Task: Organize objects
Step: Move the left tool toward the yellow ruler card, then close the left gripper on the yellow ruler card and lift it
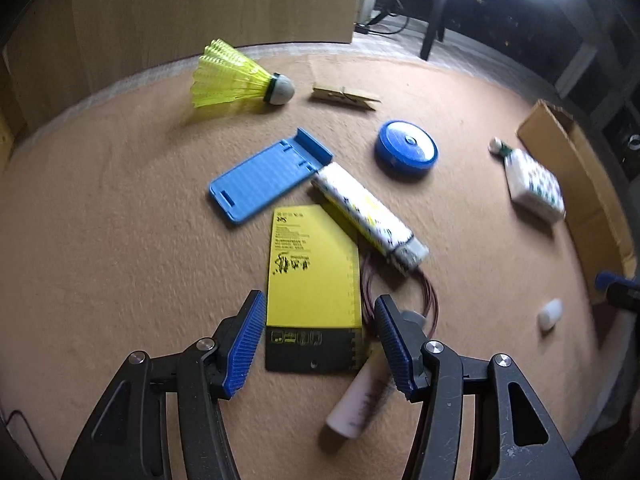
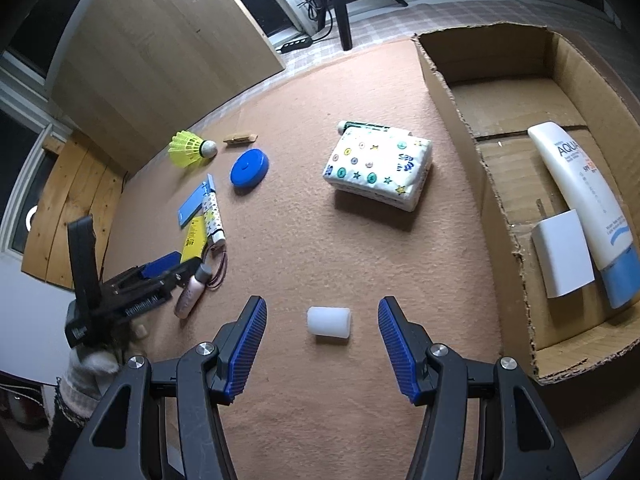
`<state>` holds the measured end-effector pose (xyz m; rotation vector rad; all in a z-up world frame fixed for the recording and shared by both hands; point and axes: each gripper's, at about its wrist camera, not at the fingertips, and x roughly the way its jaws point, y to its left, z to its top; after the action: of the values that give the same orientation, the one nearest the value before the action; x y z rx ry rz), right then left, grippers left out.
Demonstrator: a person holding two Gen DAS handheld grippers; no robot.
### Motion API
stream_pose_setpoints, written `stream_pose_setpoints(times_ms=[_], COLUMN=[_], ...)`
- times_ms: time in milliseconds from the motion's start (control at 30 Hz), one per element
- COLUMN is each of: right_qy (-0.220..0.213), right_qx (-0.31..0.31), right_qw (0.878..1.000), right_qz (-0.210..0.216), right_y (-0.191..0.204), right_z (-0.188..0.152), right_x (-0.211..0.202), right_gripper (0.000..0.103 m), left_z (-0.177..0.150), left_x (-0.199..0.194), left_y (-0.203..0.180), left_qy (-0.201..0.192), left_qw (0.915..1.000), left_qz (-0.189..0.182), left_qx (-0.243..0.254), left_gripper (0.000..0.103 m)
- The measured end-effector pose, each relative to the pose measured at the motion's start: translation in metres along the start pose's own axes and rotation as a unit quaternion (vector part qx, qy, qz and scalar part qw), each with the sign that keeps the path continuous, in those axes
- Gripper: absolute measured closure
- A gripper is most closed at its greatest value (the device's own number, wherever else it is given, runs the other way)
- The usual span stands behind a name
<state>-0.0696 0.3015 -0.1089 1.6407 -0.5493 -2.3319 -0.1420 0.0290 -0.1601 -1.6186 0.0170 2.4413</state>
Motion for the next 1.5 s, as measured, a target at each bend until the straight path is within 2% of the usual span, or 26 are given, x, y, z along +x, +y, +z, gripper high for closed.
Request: stream_pose_setpoints(times_ms=[67, 233, 400, 533, 667, 800, 967, 1367, 1500], right_qy=[0.001, 0.003, 0.003, 0.003, 0.002, 0.005, 0.007, 0.004, 0.005], right_qx=[0.0, 0.001, 0.007, 0.014, 0.016, 0.019, 0.01, 0.022, 0.022], right_qw=[1.0, 1.0, 1.0, 1.0, 1.0, 1.0, 1.0, 1.0, 1.0], right_qz=[0.002, 0.002, 0.0, -0.002, -0.004, -0.001, 0.003, 0.001, 0.0], right_y=[0.0, -0.001, -0.006, -0.01, -0.012, -0.011, -0.003, -0.01, -0.01], right_z=[0.0, -0.002, -0.003, -0.003, -0.003, -0.002, -0.002, -0.002, -0.001], right_x=[0.001, 0.0, -0.002, -0.002, -0.003, 0.0, 0.002, 0.0, 0.002], right_gripper=[0.049, 0.049, 0.049, 0.049, 0.049, 0.049, 0.049, 0.049, 0.049], left_z=[-0.006, 0.002, 0.01, 0.011, 0.004, -0.003, -0.004, -0.003, -0.001], left_x=[-0.004, -0.005, -0.002, -0.002, -0.004, -0.005, -0.002, -0.005, -0.007], left_y=[-0.006, 0.008, 0.013, 0.023, 0.019, 0.008, -0.011, 0.023, 0.022], left_qy=[-0.001, 0.002, 0.011, 0.009, 0.019, 0.028, 0.032, 0.032, 0.032], left_qw=[0.9999, 0.9992, 0.9994, 0.9985, 0.9995, 0.9995, 0.9972, 0.998, 0.9981], left_qz=[0.009, -0.013, -0.013, -0.012, -0.006, 0.005, 0.041, 0.05, 0.042], left_qx=[0.011, -0.038, -0.029, -0.052, -0.023, 0.012, 0.055, 0.021, 0.033], left_gripper=[0.043, 0.043, 0.043, 0.048, 0.048, 0.042, 0.041, 0.039, 0.039])
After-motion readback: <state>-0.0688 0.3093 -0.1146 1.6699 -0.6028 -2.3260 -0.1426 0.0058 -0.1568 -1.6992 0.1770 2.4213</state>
